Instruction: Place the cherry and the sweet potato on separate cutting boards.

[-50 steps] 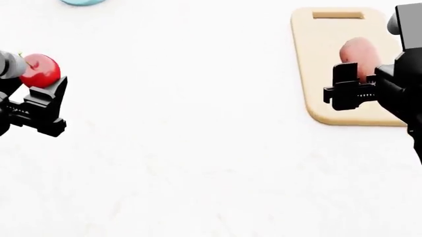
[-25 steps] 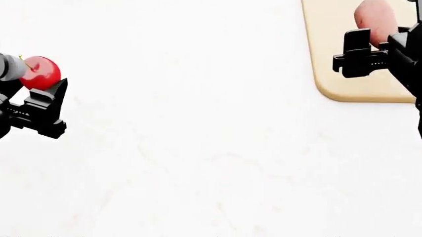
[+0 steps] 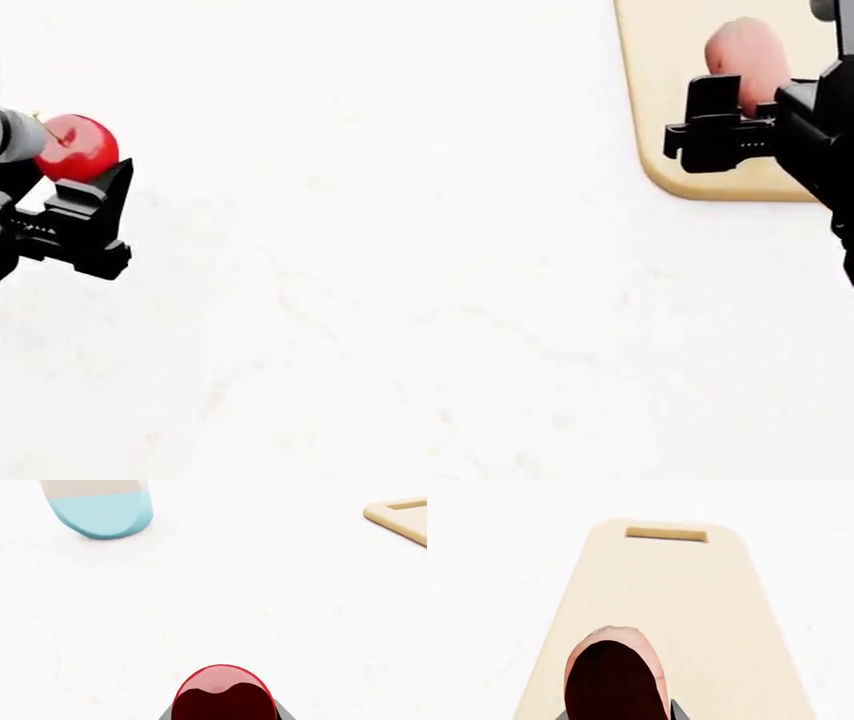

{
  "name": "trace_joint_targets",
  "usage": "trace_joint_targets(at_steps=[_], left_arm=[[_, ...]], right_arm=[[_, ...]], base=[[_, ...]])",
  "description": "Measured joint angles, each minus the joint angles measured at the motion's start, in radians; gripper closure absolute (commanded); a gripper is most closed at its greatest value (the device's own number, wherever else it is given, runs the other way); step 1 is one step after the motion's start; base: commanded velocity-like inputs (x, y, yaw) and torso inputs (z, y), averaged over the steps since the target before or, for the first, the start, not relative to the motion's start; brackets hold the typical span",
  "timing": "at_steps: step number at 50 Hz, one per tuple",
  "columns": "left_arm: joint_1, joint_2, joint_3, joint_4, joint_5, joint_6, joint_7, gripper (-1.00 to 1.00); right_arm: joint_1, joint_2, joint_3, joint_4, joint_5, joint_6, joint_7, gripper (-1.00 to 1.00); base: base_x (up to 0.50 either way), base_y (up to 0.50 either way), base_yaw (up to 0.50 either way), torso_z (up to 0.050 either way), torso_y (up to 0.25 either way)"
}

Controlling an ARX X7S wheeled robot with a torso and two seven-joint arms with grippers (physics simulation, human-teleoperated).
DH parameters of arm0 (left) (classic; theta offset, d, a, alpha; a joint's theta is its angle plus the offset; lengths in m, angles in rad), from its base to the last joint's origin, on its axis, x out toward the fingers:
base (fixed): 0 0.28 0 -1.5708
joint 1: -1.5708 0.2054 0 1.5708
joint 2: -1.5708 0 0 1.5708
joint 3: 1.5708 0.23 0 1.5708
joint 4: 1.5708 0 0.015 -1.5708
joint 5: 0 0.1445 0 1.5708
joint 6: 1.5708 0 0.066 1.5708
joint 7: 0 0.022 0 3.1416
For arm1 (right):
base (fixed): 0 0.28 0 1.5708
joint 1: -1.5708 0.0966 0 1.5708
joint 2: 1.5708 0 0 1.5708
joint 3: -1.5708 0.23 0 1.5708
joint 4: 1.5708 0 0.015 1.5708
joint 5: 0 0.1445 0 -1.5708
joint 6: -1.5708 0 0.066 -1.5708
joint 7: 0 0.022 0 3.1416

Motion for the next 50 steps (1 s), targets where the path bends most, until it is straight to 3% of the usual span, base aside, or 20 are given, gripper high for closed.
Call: trace_joint_targets(at_steps=[5, 6, 21, 50], left_arm=[[0.002, 0.001, -0.001, -0.001, 0.0, 0.001, 0.0, 1.0], [0.002, 0.0, -0.001, -0.001, -0.001, 0.001, 0.0, 1.0], [0.001, -0.014, -0.008, -0.004, -0.007, 0.001, 0.014, 1.0], [0.001, 0.008, -0.014, -0.001, -0.011, 0.008, -0.001, 1.0]], right_arm=[[-0.007, 0.002, 0.003, -0.01, 0.007, 0.025, 0.002, 1.0], [-0.008, 0.002, 0.004, -0.012, 0.008, 0.028, 0.003, -1.0], [-0.013, 0.003, 0.009, -0.019, 0.011, 0.044, 0.005, -1.0], [0.022, -0.015, 0.023, 0.008, 0.01, -0.092, -0.03, -1.0]], base=[[0.0, 0.0, 0.0, 0.0, 0.0], [0.0, 0.0, 0.0, 0.0, 0.0], [0.0, 0.0, 0.0, 0.0, 0.0], [0.0, 0.0, 0.0, 0.0, 0.0]])
